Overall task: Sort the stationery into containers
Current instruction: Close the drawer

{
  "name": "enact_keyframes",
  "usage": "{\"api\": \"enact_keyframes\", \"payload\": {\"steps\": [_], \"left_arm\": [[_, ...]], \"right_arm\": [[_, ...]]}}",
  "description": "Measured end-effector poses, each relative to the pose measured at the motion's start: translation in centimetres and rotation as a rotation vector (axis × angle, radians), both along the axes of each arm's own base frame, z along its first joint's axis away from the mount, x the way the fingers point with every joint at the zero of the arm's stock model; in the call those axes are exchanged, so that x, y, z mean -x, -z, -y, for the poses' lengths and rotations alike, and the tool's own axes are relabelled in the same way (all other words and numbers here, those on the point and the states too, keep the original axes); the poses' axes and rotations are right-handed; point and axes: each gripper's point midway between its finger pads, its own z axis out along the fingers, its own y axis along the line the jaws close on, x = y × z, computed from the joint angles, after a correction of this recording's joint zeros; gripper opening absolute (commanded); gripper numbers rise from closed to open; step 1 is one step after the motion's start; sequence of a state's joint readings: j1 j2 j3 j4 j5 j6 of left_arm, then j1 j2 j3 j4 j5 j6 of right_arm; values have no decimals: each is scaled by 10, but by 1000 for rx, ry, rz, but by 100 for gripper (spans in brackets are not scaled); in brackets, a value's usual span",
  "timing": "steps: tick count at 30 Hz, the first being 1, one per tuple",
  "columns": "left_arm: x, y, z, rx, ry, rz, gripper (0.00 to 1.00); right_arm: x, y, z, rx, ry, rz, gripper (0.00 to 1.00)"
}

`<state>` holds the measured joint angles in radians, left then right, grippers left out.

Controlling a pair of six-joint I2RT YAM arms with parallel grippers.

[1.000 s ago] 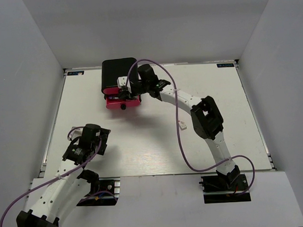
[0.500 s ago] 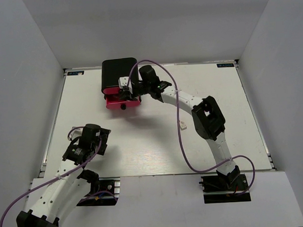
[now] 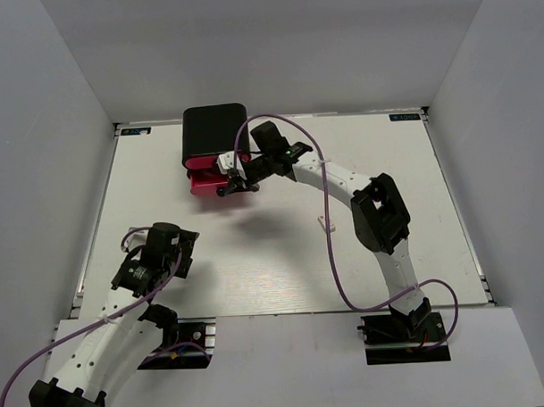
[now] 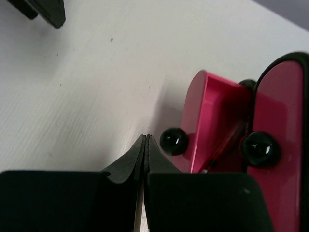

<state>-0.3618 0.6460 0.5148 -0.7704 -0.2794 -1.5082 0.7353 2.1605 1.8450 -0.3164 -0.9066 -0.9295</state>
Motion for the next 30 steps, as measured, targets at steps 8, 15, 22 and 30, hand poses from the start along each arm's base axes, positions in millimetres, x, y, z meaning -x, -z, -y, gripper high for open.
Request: {"api": "enact_keyframes", "payload": {"steps": [8,15,22,30], "left_arm": [[2,7,0,-3,2,-17,82],[2,8,0,-4,3,-22,82],[2,8,1,-3,4,-22,82],[2,8,1,-3,5,-22,82]], "right_arm": [[-10,29,13,122,89,27,0],[-32,40,15,186,220,67,0],[-48,54,9,214,323,89,0],[-56,73,-1,252,394,105,0]]}}
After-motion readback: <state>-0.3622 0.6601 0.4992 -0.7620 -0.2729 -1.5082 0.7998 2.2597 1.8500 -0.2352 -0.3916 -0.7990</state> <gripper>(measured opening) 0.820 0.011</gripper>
